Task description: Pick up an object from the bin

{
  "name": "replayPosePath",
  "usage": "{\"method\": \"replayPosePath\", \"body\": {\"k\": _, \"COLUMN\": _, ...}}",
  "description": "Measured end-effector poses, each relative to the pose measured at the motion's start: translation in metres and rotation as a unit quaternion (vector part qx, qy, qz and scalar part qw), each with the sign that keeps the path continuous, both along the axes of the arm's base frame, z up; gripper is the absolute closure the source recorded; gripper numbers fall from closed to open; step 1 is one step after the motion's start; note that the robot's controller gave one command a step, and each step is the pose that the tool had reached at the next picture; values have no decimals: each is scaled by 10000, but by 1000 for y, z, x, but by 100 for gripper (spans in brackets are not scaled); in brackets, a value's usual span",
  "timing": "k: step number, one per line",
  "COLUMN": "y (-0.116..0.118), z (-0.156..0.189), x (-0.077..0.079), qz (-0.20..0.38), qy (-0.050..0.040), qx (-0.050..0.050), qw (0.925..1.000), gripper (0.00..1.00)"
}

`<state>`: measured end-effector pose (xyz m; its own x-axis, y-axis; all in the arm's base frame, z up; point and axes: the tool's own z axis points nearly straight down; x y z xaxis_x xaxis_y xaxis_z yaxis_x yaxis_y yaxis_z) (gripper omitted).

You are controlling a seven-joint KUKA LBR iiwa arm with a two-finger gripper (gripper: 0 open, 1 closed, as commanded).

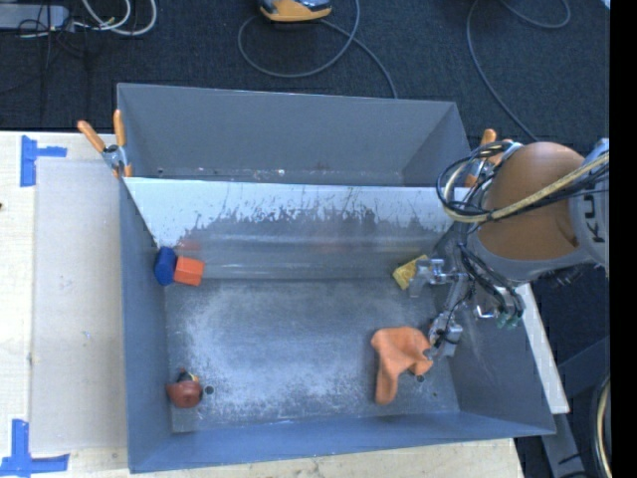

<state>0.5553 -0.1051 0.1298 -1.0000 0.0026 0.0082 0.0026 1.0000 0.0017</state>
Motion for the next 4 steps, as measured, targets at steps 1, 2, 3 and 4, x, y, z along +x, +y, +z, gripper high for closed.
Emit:
{"method": "replayPosePath", "body": {"k": 1, "y": 0, "z": 5, "x": 2, "qz": 12, "qy": -33, "qx": -7, "qw": 10000, "gripper": 0}}
{"method": "replayPosePath", "body": {"k": 2, "y": 11, "z": -38, "x": -53, "qz": 33, "qy": -20, "qx": -3, "qw": 10000, "gripper": 0}}
{"method": "replayPosePath", "body": {"k": 3, "y": 25, "z": -54, "x": -67, "qz": 1014, "qy": -25, "qx": 0, "qw": 9948, "gripper": 0}}
{"method": "replayPosePath", "body": {"k": 4, "y": 59, "z": -60, "x": -70, "qz": 1609, "qy": -16, "qx": 12, "qw": 9870, "gripper": 100}}
